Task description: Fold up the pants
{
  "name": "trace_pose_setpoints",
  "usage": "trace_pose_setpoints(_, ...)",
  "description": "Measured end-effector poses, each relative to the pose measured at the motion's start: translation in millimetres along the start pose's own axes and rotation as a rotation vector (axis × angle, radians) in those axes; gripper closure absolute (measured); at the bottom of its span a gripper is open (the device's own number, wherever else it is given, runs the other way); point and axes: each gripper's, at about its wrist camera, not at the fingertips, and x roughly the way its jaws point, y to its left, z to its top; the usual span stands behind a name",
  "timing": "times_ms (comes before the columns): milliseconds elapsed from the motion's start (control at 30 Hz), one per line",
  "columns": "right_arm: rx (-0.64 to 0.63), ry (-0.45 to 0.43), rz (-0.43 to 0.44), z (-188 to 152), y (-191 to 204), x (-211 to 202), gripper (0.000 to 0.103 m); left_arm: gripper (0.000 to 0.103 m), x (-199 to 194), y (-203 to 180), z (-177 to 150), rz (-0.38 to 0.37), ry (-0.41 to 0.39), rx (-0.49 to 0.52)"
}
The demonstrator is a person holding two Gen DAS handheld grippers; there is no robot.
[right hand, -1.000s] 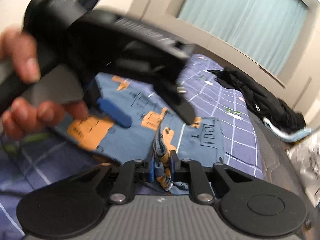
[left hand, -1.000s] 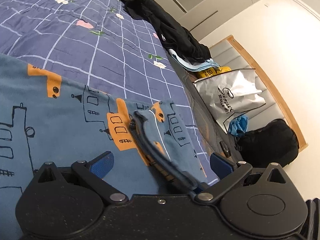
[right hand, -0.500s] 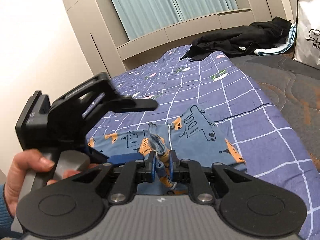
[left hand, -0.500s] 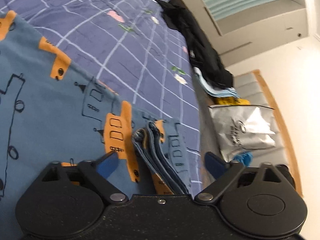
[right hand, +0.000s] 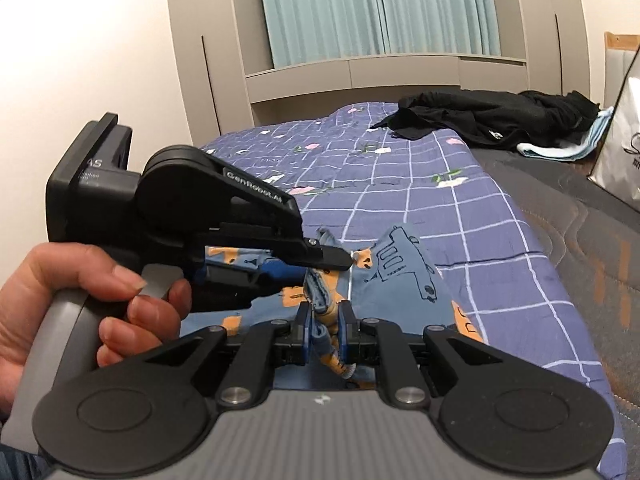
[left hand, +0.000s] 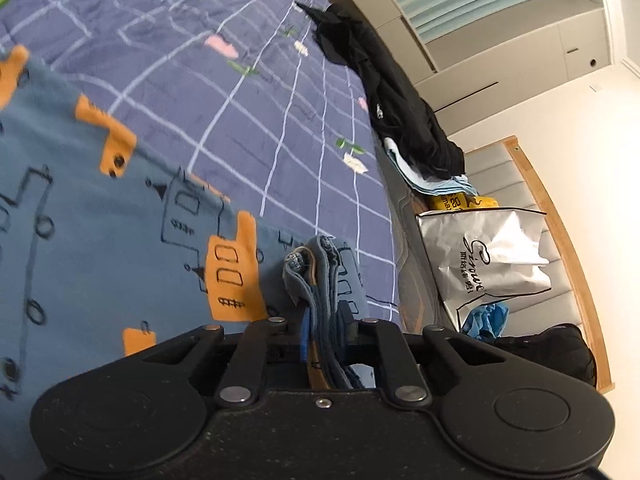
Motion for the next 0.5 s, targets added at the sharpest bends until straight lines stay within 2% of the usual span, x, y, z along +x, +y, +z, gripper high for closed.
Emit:
trace_pose_setpoints(300,-0.015,0.003,0.062,7.4,41.8,-2.1,0.088,0.091,-52.7,10.9,14.2,0.062,-0.053,0.082)
trace_pose_setpoints(500,-0.063,0.017,0.125,10.5,81.1,5.7,0.088,0.091,-90.2,34.1,27.6,0.1,-0.084,0.088)
